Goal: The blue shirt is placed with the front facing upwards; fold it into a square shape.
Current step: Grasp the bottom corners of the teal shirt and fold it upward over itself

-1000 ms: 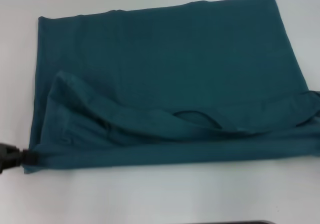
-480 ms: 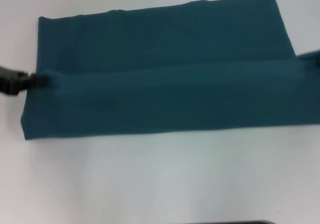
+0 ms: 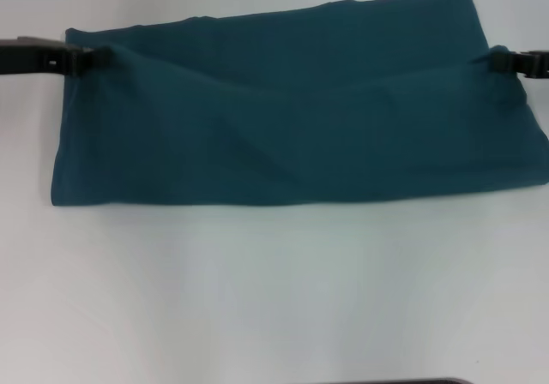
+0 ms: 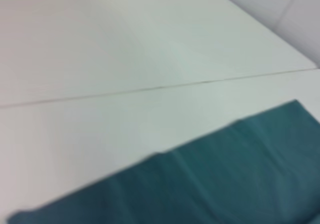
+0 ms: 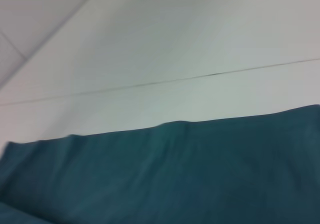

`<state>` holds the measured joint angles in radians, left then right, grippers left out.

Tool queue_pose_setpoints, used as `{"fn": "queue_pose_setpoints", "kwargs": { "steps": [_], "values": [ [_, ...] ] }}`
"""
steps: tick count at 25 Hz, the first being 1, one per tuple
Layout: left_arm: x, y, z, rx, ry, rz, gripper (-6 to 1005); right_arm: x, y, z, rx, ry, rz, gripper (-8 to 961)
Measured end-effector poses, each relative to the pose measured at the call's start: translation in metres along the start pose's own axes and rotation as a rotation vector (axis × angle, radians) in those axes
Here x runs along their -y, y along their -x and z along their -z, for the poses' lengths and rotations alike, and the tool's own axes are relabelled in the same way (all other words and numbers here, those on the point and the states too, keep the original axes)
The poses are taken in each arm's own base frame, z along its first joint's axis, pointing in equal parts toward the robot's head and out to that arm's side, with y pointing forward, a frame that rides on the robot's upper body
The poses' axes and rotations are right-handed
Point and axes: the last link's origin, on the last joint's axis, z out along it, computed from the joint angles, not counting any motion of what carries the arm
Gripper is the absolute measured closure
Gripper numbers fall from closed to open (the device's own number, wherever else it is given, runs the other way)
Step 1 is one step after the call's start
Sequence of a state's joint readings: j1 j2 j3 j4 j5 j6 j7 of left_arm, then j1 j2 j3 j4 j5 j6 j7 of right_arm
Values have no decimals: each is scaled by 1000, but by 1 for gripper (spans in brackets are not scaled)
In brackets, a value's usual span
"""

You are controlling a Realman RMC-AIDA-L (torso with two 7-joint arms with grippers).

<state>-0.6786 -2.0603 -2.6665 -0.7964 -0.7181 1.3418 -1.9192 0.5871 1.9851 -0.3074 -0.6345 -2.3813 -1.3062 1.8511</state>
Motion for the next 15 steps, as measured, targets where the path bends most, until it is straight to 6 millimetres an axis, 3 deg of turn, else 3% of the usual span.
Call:
{"fn": "queue_pose_setpoints", "kwargs": {
  "steps": [7, 15],
  "values": [
    [5, -16, -17, -28, -76, -11, 999, -1, 14, -34, -10, -110, 62, 913],
    [12, -30, -22, -60, -158, -38, 999, -5, 38, -44, 30, -152, 96, 913]
  ]
}}
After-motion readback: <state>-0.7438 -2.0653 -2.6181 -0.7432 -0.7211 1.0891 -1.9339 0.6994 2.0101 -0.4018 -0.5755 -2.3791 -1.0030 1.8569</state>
